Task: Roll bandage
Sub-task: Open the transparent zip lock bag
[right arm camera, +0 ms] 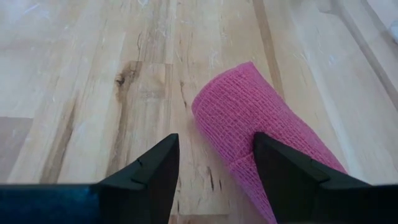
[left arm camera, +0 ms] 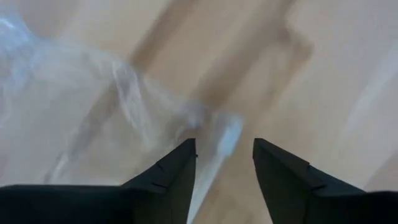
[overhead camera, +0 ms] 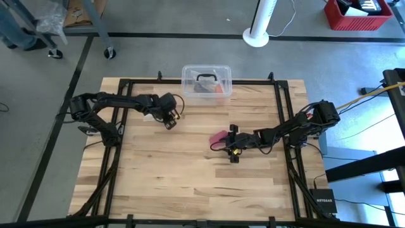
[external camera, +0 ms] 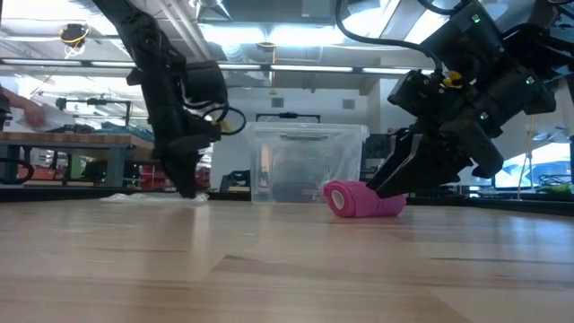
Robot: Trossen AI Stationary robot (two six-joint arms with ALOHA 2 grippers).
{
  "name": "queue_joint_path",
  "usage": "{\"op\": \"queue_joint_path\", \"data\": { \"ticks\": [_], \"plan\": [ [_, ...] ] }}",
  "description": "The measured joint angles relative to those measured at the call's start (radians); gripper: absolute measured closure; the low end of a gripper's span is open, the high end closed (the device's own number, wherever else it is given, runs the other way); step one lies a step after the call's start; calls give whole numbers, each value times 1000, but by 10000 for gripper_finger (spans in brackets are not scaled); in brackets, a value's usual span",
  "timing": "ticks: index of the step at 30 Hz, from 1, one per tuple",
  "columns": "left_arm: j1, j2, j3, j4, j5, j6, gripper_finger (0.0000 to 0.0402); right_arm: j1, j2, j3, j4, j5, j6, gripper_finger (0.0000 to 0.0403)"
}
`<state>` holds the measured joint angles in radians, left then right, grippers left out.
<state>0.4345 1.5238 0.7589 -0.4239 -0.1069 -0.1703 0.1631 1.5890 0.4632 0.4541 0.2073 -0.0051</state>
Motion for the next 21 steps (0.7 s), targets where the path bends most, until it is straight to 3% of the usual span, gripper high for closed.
{"op": "queue_joint_path", "data": {
  "ticks": [7, 14, 21],
  "plan": [
    [-24, 0, 0, -141, -38, 81, 242, 0, 0, 0, 0, 0, 1, 194],
    [-20, 3, -57, -13, -95, 171, 260, 0, 0, 1, 0, 1, 23, 194],
    [-21, 1, -112, 39, -84, 195, 326, 0, 0, 1, -1, 1, 23, 194]
  ]
}}
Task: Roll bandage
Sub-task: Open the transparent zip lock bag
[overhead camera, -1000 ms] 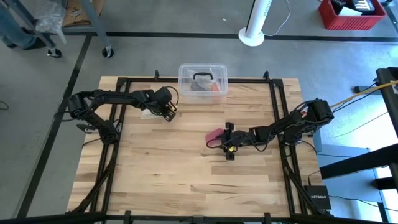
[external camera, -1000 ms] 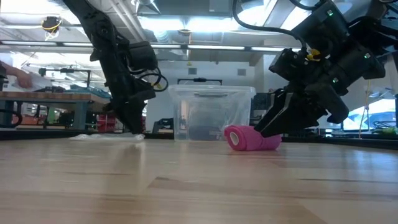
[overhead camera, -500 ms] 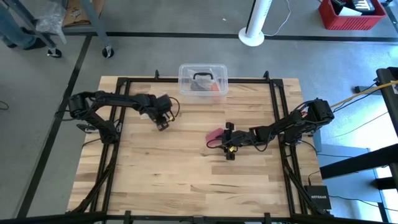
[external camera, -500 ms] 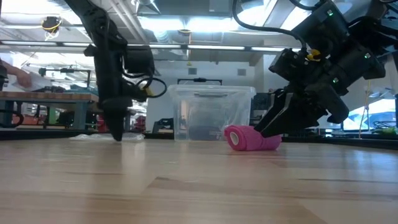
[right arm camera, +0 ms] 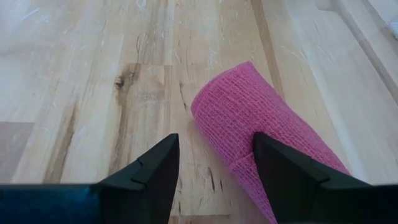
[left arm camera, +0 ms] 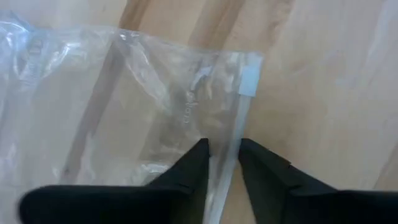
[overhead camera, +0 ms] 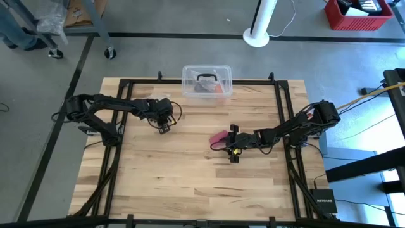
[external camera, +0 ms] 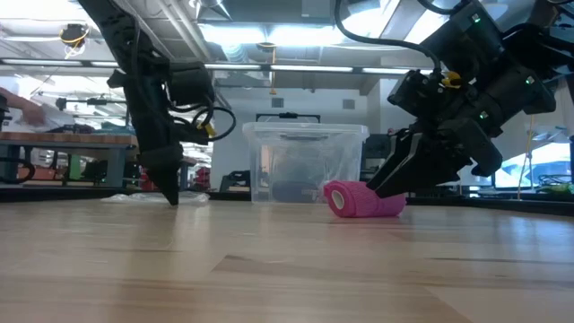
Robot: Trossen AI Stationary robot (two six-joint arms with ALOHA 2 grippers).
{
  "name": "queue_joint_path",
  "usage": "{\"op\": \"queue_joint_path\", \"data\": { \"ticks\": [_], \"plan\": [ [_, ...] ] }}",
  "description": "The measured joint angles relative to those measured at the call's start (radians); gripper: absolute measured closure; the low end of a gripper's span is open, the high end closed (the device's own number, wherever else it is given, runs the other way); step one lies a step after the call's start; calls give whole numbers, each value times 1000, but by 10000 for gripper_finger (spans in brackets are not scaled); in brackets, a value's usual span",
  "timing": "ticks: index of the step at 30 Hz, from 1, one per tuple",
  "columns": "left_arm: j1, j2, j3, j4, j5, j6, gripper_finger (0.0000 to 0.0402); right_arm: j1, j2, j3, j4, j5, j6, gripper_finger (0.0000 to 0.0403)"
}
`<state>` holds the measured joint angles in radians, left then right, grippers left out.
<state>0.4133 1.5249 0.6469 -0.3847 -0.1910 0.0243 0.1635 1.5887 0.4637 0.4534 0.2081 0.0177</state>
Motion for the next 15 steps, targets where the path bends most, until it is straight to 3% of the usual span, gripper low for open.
{"op": "queue_joint_path", "data": {
  "ticks": [5, 11, 15],
  "plan": [
    [-16, 0, -3, 4, 2, -26, 393, 0, -2, 0, 0, -16, 0, 194],
    [-109, -17, 42, -82, -16, -53, 399, 2, -105, 57, -205, -54, 3, 194],
    [-193, -65, 102, -211, 36, -89, 401, 28, -209, 118, -369, -27, -4, 194]
  ]
}}
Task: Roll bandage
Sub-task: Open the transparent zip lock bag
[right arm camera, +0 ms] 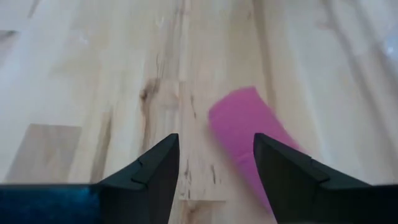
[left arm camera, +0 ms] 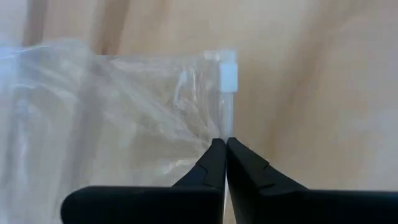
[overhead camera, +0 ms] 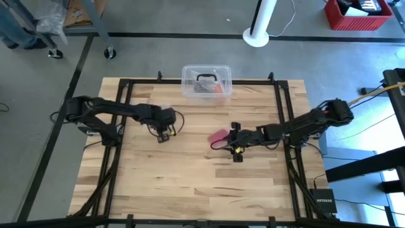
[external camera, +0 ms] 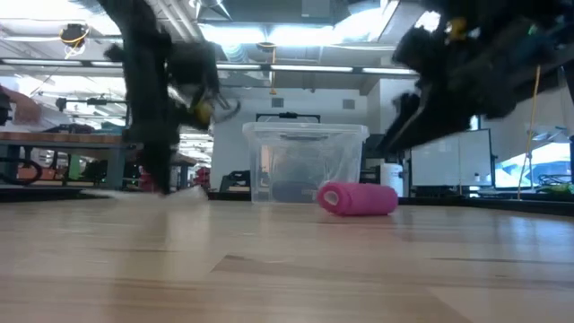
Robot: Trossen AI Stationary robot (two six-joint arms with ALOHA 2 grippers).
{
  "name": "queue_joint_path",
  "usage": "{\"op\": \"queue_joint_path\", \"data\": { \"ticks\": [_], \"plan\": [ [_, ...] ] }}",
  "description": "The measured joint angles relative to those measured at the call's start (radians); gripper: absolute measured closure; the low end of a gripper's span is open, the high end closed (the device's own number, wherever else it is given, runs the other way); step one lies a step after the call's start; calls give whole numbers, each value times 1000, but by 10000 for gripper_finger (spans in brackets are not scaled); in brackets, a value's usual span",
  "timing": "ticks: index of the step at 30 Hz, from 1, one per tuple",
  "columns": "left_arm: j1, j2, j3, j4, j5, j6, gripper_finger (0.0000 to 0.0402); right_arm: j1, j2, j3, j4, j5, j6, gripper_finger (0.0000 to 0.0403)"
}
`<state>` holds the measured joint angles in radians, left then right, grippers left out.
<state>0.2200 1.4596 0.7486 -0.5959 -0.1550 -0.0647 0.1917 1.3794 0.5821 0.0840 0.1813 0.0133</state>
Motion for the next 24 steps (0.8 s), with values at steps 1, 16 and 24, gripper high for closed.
{"op": "queue_joint_path", "data": {
  "ticks": [1, 16, 24],
  "plan": [
    [-22, -13, 25, -11, 3, -9, 401, 16, -21, 9, -22, 14, -8, 194],
    [-236, -82, 296, 71, 161, -96, 401, 146, -124, 92, 135, 133, -272, 194],
    [-250, -45, 229, 56, -51, -139, 399, 120, -90, 92, 86, 133, -243, 194]
  ]
}}
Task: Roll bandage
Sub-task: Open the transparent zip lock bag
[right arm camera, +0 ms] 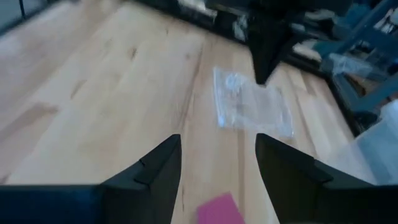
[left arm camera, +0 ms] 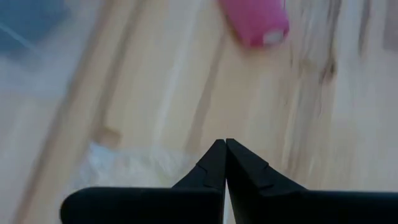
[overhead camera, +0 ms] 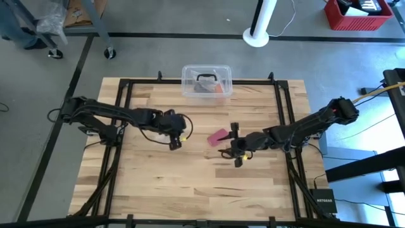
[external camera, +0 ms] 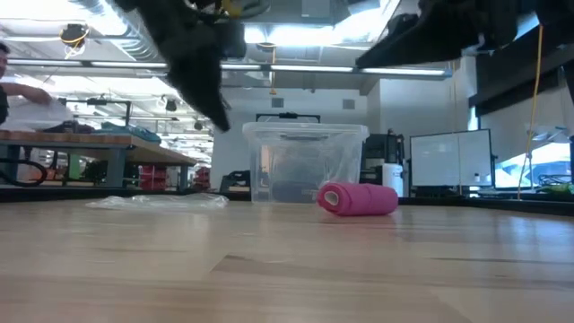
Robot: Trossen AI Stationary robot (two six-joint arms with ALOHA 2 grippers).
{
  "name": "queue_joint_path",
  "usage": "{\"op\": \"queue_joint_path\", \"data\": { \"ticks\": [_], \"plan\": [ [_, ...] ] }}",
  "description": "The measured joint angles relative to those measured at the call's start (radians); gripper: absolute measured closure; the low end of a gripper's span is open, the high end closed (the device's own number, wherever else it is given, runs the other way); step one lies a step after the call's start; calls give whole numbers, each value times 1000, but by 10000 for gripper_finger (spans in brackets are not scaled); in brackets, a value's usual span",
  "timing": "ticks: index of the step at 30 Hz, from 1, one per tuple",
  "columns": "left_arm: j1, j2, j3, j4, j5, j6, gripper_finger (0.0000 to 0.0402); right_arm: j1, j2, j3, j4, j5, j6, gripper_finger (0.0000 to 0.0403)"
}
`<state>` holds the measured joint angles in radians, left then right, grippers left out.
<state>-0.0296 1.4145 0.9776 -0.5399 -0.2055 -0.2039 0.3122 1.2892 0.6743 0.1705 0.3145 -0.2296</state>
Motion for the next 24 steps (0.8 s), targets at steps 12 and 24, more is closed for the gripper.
{"op": "queue_joint_path", "data": {
  "ticks": [12, 24],
  "plan": [
    [5, -2, -100, -291, -1, -210, 291, 1, 98, 0, -14, 9, 15, 194],
    [4, -2, -256, -148, 15, -256, 236, 1, 114, 0, -6, 12, 15, 194]
  ]
}}
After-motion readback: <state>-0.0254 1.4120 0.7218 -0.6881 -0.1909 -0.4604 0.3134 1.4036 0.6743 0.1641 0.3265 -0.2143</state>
